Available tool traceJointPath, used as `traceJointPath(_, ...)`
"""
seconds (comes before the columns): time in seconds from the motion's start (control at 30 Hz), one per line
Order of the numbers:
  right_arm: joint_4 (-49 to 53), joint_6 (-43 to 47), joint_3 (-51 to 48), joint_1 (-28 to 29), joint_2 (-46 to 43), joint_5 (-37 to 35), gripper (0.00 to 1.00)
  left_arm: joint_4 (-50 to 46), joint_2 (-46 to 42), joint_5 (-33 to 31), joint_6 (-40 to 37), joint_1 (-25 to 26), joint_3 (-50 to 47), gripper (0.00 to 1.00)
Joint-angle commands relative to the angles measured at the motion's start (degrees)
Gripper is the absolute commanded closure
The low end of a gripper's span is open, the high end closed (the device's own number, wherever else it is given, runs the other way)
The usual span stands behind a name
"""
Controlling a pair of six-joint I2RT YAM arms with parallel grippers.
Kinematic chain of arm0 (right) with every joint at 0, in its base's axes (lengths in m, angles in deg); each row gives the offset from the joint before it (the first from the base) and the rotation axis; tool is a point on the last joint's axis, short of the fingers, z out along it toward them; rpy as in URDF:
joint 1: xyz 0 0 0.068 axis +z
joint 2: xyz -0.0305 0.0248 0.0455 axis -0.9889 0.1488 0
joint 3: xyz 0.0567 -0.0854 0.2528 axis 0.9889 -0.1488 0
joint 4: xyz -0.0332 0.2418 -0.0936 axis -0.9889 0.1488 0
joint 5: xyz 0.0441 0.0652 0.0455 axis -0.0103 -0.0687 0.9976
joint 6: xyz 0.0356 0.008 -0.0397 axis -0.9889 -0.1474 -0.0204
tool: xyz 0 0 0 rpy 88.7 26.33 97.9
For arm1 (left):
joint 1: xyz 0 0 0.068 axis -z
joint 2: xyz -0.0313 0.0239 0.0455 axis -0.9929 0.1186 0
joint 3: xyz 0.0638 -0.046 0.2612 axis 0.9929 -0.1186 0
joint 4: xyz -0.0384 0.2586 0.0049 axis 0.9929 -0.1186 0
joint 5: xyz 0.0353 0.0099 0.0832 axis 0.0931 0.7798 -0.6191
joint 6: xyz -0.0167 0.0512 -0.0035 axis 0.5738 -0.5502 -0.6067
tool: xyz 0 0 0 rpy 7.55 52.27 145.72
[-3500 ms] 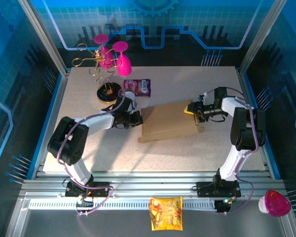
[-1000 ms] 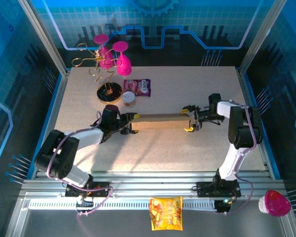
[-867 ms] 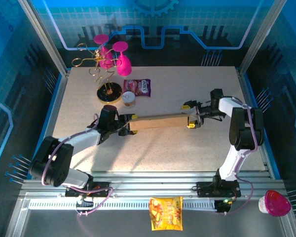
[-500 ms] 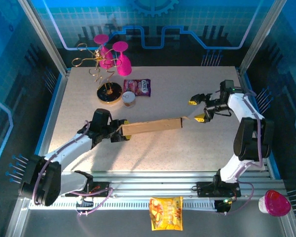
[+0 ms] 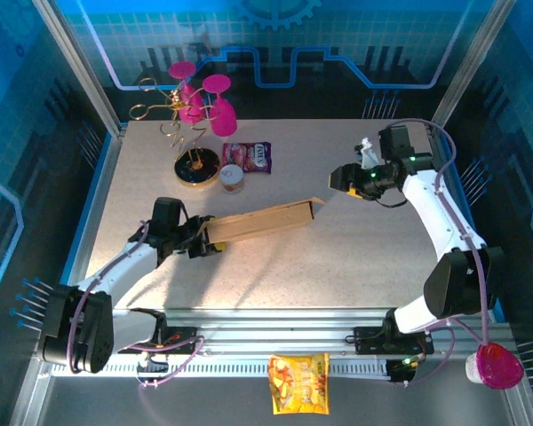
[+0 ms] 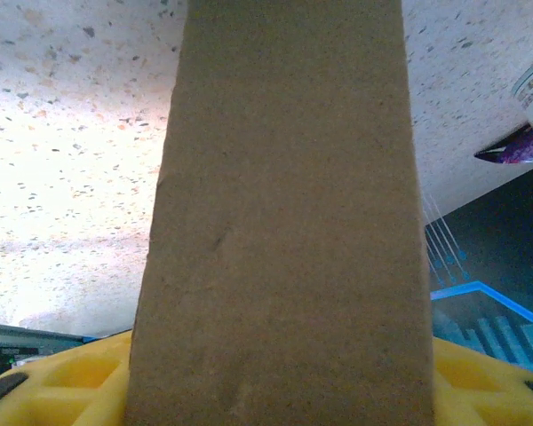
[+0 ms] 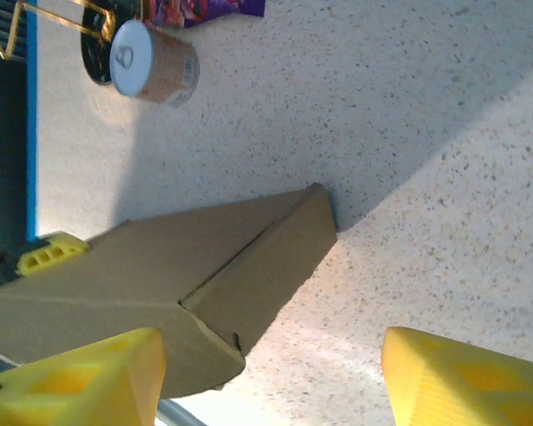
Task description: Fold the paper box
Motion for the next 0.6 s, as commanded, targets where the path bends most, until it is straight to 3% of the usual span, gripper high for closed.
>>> traceJointPath(0.0, -1.2, 11.6, 1.4, 3.0, -2.3, -4.9, 0.34, -4.1, 1.0, -0.3, 1.2, -2.0, -1.1, 0.51)
traceJointPath(0.23, -11.0, 25.2, -3.2, 6.7, -6.6, -4.6, 0.34, -3.7, 2.4, 2.3, -1.7, -4.0, -1.1, 0.49)
traceJointPath(0.37, -6.5, 32.0, 0.6, 9.7, -3.5, -7.3, 0.37, -3.9, 3.4, 2.8, -2.7, -4.6, -0.6, 0.48)
traceJointPath(0.57, -3.4, 36.0, 1.9, 14.3, -2.1, -10.2, 0.50, -4.6, 5.5, 3.2, -4.1, -5.2, 1.3, 0.47)
